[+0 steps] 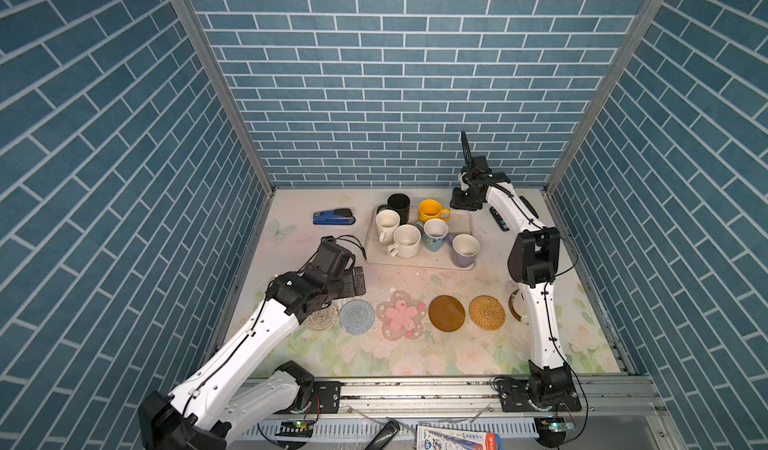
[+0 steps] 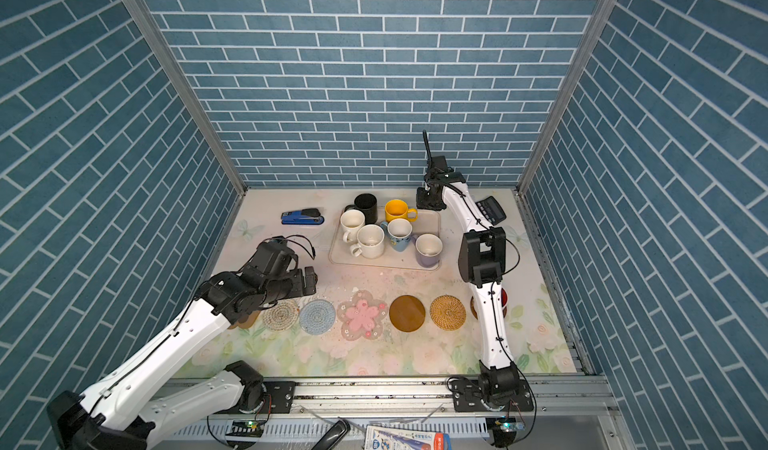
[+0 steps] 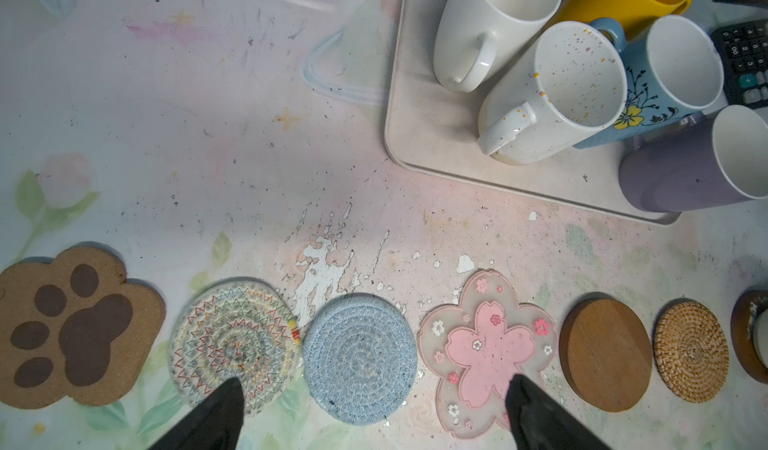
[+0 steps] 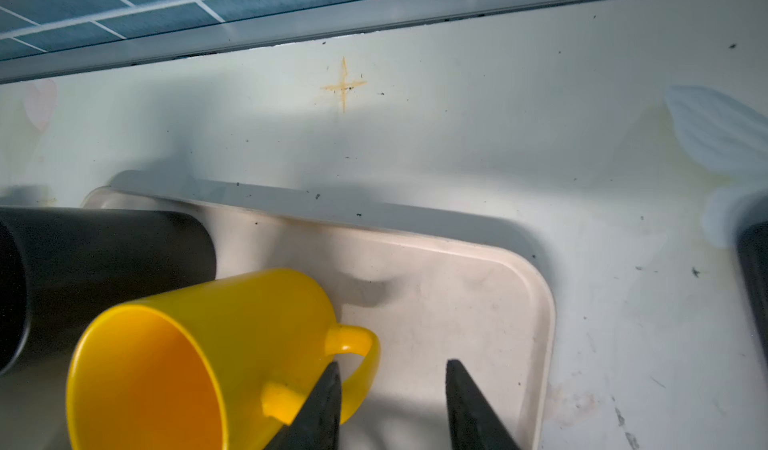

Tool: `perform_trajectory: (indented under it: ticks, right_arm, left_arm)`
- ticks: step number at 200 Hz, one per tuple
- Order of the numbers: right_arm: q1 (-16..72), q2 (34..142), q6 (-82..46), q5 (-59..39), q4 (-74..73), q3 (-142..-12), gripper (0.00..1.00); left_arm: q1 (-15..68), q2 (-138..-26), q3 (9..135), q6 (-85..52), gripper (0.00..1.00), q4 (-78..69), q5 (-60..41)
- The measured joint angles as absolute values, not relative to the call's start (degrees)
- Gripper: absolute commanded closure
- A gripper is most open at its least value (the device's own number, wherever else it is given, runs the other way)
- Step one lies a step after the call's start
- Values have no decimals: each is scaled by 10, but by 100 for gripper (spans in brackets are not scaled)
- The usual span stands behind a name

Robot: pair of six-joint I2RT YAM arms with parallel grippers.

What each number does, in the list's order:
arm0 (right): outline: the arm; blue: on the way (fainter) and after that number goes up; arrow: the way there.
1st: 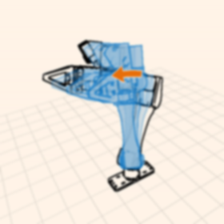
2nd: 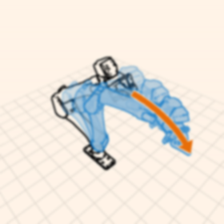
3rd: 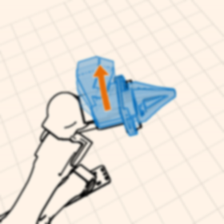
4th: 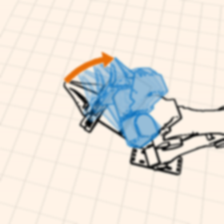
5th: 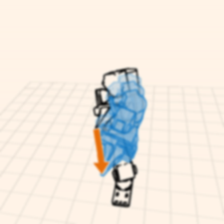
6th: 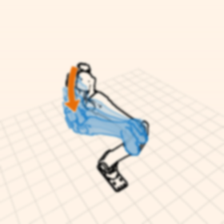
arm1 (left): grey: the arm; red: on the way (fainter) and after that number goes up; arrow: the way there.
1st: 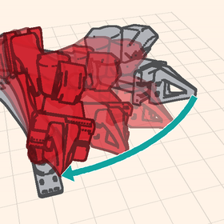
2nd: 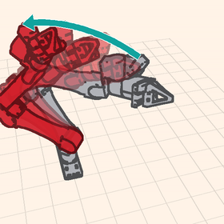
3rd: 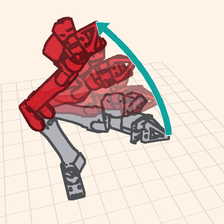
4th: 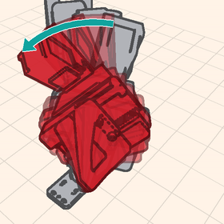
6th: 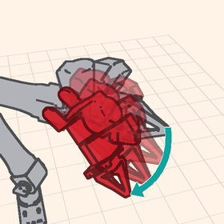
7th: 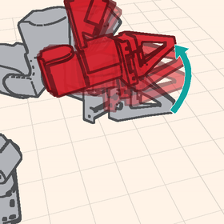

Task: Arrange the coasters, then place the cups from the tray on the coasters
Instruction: 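Lower right gripper around the yellow mug handle on the tray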

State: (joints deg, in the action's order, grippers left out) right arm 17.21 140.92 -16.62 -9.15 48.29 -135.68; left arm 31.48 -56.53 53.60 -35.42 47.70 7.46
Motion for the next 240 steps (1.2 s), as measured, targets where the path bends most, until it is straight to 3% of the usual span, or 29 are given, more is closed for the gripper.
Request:
perform_trajectory:
  ticks: [92,174,240]
  right_arm:
    - [193,1390,-160,-103,401,-1248,60]
    - [206,1276,-159,-105,335,-1085,62]
    - [206,1234,-145,-97,323,-1056,56]
  left_arm:
    - [313,-518,504,-365,1,499,78]
    - [313,-492,501,-367,1,505,74]
    - [312,-492,501,-367,1,507,67]
